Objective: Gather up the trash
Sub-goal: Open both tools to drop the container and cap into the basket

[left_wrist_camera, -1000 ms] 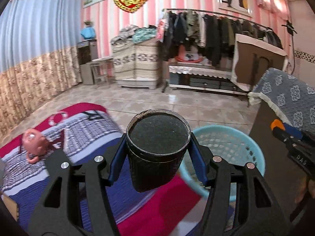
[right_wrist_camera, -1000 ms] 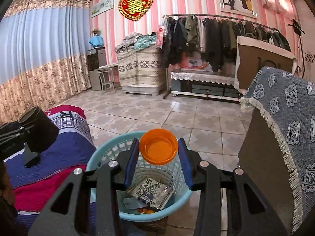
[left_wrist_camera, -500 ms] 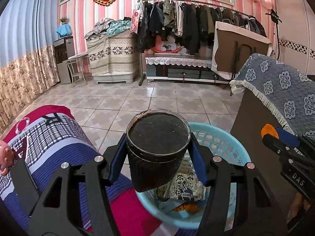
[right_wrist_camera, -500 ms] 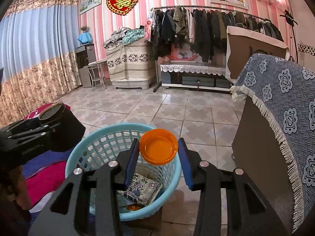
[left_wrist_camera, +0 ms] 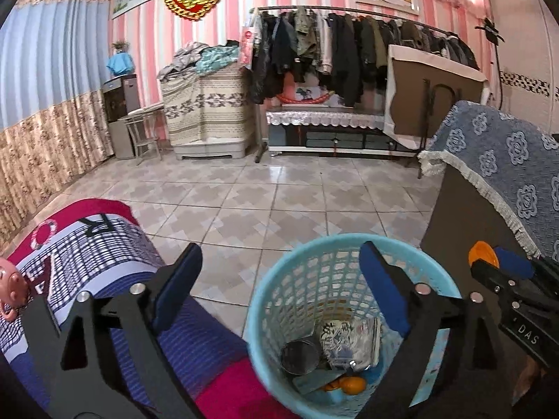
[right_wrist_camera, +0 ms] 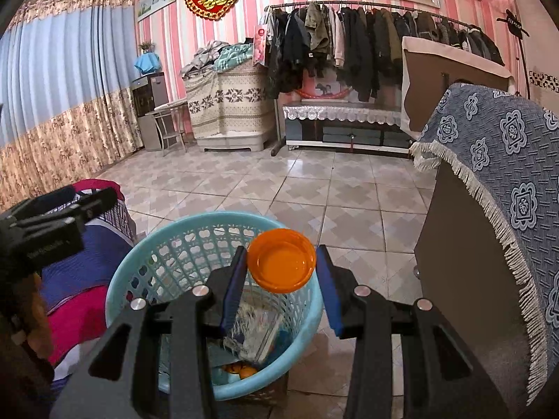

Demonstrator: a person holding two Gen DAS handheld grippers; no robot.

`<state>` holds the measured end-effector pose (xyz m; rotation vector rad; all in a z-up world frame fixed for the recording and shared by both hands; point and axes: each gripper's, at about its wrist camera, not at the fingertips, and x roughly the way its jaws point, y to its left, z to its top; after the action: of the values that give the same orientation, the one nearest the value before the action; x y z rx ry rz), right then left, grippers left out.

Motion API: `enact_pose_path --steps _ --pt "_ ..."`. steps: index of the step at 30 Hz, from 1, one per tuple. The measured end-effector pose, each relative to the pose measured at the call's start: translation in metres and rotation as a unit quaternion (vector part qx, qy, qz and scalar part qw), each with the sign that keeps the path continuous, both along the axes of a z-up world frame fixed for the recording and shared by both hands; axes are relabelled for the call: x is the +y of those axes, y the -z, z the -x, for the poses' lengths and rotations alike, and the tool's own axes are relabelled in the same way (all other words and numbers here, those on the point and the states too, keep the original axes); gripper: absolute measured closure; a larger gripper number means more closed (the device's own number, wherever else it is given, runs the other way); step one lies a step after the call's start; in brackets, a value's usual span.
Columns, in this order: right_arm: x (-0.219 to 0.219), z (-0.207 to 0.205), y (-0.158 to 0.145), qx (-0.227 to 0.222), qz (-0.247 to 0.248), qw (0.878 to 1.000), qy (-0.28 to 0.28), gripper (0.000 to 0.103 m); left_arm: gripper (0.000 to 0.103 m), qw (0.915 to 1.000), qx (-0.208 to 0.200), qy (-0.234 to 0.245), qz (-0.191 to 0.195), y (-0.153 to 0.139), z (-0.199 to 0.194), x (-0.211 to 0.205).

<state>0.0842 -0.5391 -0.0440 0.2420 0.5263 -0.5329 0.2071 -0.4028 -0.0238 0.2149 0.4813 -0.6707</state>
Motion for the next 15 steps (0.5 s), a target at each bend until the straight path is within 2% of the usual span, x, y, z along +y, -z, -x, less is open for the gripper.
enact_pose_path --steps 4,15 --pt "0.004 -0.007 0.004 0.003 -0.002 1.0 -0.005 0.063 0.006 0.9997 -0.013 -0.018 -0.002 -0.003 0.001 0.016" --pt "0.02 -0.044 0.012 0.008 -0.004 1.0 -0.026 0.061 0.006 0.9978 -0.003 -0.067 0.005 -0.009 -0.012 0.068"
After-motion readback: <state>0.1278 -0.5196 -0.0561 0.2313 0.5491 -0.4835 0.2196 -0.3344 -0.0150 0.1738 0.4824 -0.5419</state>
